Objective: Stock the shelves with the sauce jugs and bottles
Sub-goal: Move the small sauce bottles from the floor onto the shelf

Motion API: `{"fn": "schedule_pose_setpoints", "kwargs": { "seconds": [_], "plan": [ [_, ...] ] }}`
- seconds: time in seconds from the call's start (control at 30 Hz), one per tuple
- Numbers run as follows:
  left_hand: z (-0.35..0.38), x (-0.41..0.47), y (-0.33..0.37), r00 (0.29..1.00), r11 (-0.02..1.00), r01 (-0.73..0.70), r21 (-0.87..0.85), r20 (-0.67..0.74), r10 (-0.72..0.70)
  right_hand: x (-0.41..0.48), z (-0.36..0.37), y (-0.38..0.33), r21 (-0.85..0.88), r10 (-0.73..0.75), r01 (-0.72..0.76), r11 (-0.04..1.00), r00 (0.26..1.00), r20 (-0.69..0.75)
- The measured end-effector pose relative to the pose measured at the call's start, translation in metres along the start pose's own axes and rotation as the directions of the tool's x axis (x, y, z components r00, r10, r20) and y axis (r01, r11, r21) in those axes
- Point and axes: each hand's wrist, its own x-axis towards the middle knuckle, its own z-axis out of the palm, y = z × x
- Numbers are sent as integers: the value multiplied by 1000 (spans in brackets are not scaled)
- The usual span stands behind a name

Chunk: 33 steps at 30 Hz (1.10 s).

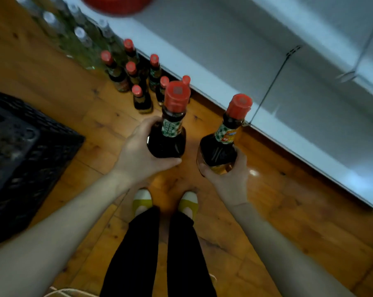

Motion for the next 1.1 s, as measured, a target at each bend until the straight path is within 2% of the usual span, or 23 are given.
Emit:
{"fn": "schedule_pose_setpoints", "kwargs": {
  "seconds": [0.27, 0.5, 0.63, 0.87, 1.1],
  "plan": [
    [-83, -58, 178, 995, 999, -12, -30, -99, 9, -54, -116, -142, 53, -37, 37, 998, 999, 0],
    [-144, -96, 306, 974, 978, -204, -34, -109, 200, -103, -207, -255, 54, -182, 191, 980, 974, -133],
    [-165, -116, 369, 944, 946, -323, -28, -78, 320, -139, -253, -296, 90, -206, 233, 968, 949, -240],
    [-156, -148, 474, 859, 860, -508, -45, 47, 510, -205, -343, -322, 135, -185, 274, 952, 870, -457],
    [-78, -181, 572, 729, 753, -641, -149, 188, 658, -256, -458, -297, 92, -175, 292, 952, 766, -618]
  ]
}}
